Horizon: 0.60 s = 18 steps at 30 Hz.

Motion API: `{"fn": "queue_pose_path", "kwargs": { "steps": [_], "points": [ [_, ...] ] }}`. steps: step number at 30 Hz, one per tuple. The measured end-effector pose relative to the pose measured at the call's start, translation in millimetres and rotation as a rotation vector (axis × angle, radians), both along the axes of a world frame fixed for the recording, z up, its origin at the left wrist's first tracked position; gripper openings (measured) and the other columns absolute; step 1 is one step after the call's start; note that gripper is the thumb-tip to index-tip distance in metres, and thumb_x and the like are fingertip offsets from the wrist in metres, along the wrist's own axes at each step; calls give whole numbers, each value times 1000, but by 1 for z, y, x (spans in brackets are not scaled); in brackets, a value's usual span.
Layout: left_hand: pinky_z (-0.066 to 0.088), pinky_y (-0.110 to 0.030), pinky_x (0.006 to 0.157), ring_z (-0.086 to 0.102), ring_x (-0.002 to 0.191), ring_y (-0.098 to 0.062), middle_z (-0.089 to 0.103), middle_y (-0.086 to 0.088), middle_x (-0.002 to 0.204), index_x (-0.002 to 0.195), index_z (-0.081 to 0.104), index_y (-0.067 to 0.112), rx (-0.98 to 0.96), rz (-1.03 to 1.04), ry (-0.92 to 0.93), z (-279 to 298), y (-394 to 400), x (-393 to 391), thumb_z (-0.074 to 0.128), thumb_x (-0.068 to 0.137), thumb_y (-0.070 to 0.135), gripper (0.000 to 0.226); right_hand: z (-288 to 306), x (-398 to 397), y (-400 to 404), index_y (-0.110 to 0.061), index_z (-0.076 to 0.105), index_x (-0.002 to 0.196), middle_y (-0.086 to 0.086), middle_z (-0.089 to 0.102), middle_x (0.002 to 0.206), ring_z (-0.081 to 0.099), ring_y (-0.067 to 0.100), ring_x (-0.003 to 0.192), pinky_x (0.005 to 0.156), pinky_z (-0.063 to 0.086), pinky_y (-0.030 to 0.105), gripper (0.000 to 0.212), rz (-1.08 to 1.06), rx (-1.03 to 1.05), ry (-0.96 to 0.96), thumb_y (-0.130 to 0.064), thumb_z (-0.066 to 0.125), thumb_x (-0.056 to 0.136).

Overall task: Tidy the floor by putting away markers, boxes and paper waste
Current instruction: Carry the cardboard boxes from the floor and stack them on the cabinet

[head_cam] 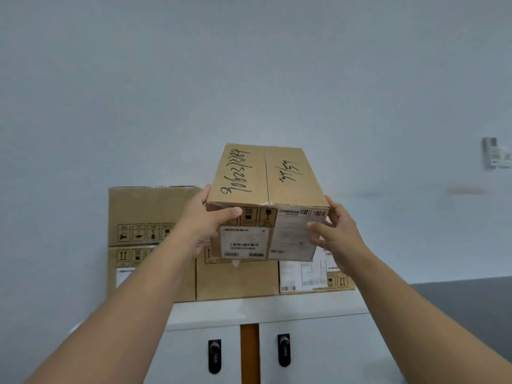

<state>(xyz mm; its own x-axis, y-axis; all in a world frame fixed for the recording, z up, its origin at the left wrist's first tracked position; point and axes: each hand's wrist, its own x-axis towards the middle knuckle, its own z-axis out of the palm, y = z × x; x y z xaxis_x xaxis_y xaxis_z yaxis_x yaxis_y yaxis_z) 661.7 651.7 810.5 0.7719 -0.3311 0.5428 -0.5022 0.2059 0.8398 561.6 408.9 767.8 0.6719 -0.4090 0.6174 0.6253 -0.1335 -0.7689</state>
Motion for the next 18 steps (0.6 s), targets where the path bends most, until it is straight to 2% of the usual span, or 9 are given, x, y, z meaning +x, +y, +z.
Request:
{"fn": "queue_pose_path", "kwargs": {
  "steps": [2, 5, 7, 8, 10, 12, 14, 16, 18],
  "points": [
    [50, -38, 69, 62, 107, -22, 62, 3, 129, 148, 38, 28, -25, 31, 43, 0, 14, 11, 83, 73, 11, 89, 1, 19, 9, -31, 40, 139, -12, 56, 132, 59, 15, 114, 84, 54, 44, 66, -5, -31, 22, 6, 59, 88],
    [56, -35, 67, 65, 99, -16, 56, 6, 135, 150, 36, 26, -47, 72, 41, -8, 24, 23, 77, 78, 6, 85, 4, 44, 19, -30, 31, 147, -11, 45, 145, 52, 14, 123, 93, 52, 43, 75, -21, -76, 28, 8, 57, 87],
    [55, -36, 86, 56, 121, -19, 44, 2, 150, 151, 32, 27, -9, 188, -23, -15, 22, 30, 74, 81, 7, 83, 5, 58, 24, -34, 24, 148, -11, 36, 150, 42, 10, 128, 99, 49, 41, 80, -62, -145, 29, 6, 58, 87],
    [50, -37, 96, 41, 136, -18, 30, 2, 158, 154, 24, 28, 53, 289, -91, -20, 20, 35, 73, 83, 10, 88, 5, 65, 27, -37, 20, 148, -12, 32, 152, 39, 8, 129, 100, 48, 39, 82, -100, -201, 37, 2, 59, 88],
    [41, -30, 103, 16, 144, -10, 0, 16, 163, 156, 9, 30, 207, 469, -275, -35, 12, 42, 71, 86, 17, 94, -1, 78, 30, -38, 16, 149, -10, 23, 156, 34, 10, 135, 107, 43, 40, 84, -243, -385, 73, -6, 63, 87],
    [15, -31, 113, -5, 146, -6, -19, 23, 159, 156, 1, 28, 424, 578, -475, -55, 1, 51, 63, 91, 23, 91, -16, 92, 32, -33, 12, 151, -9, 5, 161, 15, 16, 147, 117, 26, 38, 85, -447, -609, 153, -15, 65, 87],
    [-7, -39, 118, -24, 146, -14, -33, 15, 156, 156, -8, 26, 708, 689, -626, -77, -7, 63, 53, 94, 29, 87, -37, 103, 33, -30, 4, 153, -10, -16, 160, 2, 15, 149, 117, 19, 38, 87, -588, -748, 232, -24, 62, 90],
    [-13, -49, 118, -33, 143, -21, -41, 10, 153, 154, -16, 26, 897, 749, -691, -96, -9, 76, 48, 95, 30, 87, -55, 113, 30, -29, -5, 153, -6, -26, 158, -5, 19, 149, 119, 12, 43, 88, -702, -852, 265, -30, 57, 92],
    [-14, -52, 118, -34, 143, -22, -41, 9, 153, 153, -18, 26, 956, 774, -729, -110, -10, 88, 45, 95, 29, 86, -68, 124, 25, -25, -8, 154, -3, -29, 158, -11, 21, 149, 120, 5, 48, 84, -791, -938, 283, -30, 51, 94]
  ]
}}
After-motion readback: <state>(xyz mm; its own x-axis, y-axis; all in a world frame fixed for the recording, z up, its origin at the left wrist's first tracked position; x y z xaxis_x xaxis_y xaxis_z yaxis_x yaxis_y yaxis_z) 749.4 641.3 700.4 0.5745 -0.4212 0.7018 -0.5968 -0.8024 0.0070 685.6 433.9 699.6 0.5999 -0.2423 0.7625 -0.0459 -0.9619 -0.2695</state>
